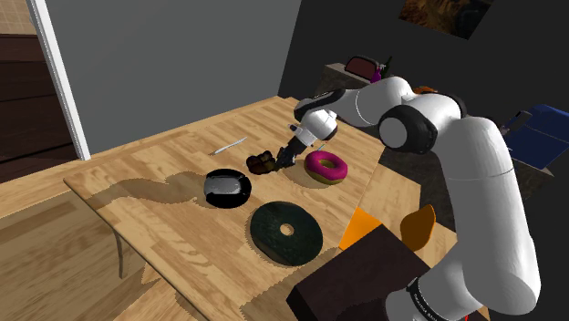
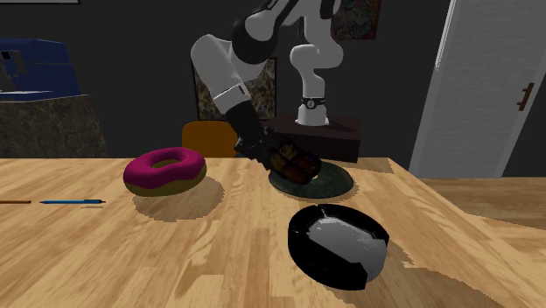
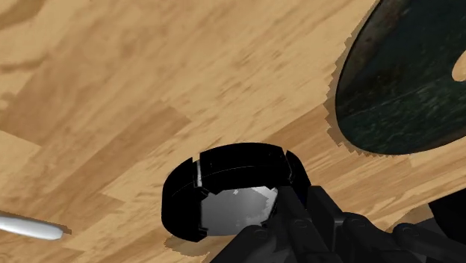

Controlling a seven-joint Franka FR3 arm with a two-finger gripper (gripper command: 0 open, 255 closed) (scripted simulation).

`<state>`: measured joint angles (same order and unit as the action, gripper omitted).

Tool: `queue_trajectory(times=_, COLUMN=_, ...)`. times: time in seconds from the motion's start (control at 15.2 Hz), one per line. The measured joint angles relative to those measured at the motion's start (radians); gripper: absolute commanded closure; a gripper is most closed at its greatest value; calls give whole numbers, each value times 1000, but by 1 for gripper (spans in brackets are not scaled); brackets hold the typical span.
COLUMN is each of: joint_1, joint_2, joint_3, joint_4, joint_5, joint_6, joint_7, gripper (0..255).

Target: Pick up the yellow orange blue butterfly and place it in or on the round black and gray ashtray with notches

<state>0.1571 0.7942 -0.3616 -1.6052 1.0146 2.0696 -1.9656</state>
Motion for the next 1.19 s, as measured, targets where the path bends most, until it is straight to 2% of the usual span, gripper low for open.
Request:
queue_trajectory(times=0.59, joint_1=93, joint_2=134, joint_3=54, joint_4=211, joint_5=13, joint_6=49, joint_7=179, gripper=255)
queue_trajectory(times=0.86, joint_1=94, joint_2=198, joint_3=69, joint_4=275, joint_5=21, joint_6=63, joint_7=194, gripper=255)
queue_trajectory(times=1.19, joint_1=84, joint_2=247, joint_3=81, joint_4=302, joint_5=35, joint_6=81, joint_7=176, gripper=255)
